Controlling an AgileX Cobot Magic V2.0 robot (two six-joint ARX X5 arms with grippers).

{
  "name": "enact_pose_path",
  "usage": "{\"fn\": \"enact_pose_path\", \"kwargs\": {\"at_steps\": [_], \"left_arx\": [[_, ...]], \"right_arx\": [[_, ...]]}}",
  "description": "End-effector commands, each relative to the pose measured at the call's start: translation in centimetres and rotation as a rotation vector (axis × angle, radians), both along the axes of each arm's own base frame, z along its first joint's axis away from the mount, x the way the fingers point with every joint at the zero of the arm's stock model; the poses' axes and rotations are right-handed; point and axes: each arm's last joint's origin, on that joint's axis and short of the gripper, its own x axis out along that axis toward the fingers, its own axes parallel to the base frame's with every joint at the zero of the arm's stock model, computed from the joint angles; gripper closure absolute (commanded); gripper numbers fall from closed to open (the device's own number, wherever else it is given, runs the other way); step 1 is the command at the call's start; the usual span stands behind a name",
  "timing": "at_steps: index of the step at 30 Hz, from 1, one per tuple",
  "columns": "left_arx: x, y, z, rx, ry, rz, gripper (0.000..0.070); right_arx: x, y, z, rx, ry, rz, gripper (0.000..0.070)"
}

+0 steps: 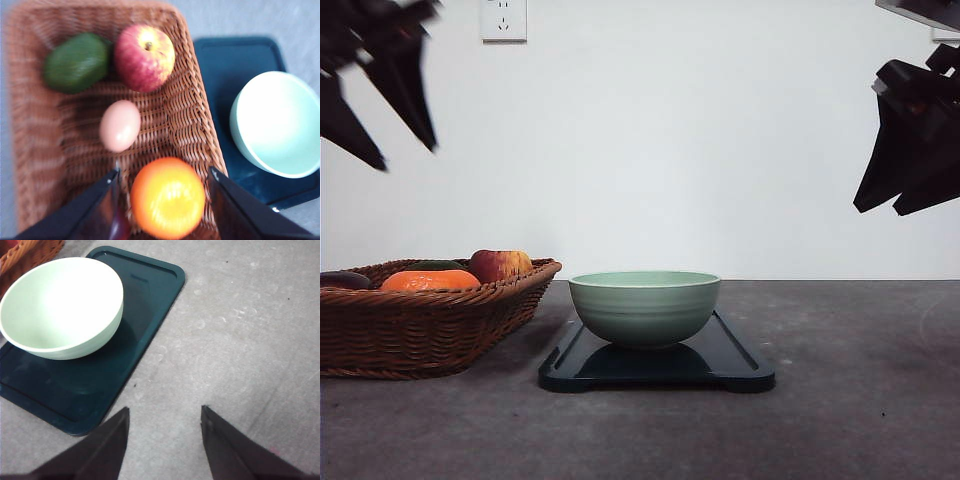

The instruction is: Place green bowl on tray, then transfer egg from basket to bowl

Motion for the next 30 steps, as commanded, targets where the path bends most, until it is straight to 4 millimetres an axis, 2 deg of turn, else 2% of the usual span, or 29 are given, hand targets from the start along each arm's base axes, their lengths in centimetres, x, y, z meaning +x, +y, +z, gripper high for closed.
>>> {"fn": "enact_pose_path", "kwargs": {"at_steps": [1, 7, 12, 22, 30], "left_arx": [[1.8, -0.6, -0.2, 0.040, 0.017, -0.034, 0.0348], [6.2, -2.3, -2.4, 0.199, 0.087, -0.111, 0.0341], [8.4, -3.1, -4.5, 0.257, 0.117, -0.136, 0.0336], [10.4, -3.5, -8.4, 0.308, 0.172, -0.148, 0.0336], [10.9, -3.6, -9.7, 0.311, 0.189, -0.150, 0.0336]], "right_arx": [[0.2, 0.1, 0.0, -0.006, -0.007, 0.008, 0.0422], [0.2, 0.1, 0.0, -0.009, -0.008, 0.009, 0.0422], [0.2, 0.1, 0.0, -0.010, -0.009, 0.010, 0.0421], [0.2, 0.1, 0.0, -0.033, -0.019, -0.006, 0.0422], [0.2, 0.0, 0.0, -0.044, -0.023, -0.019, 0.0422]]}}
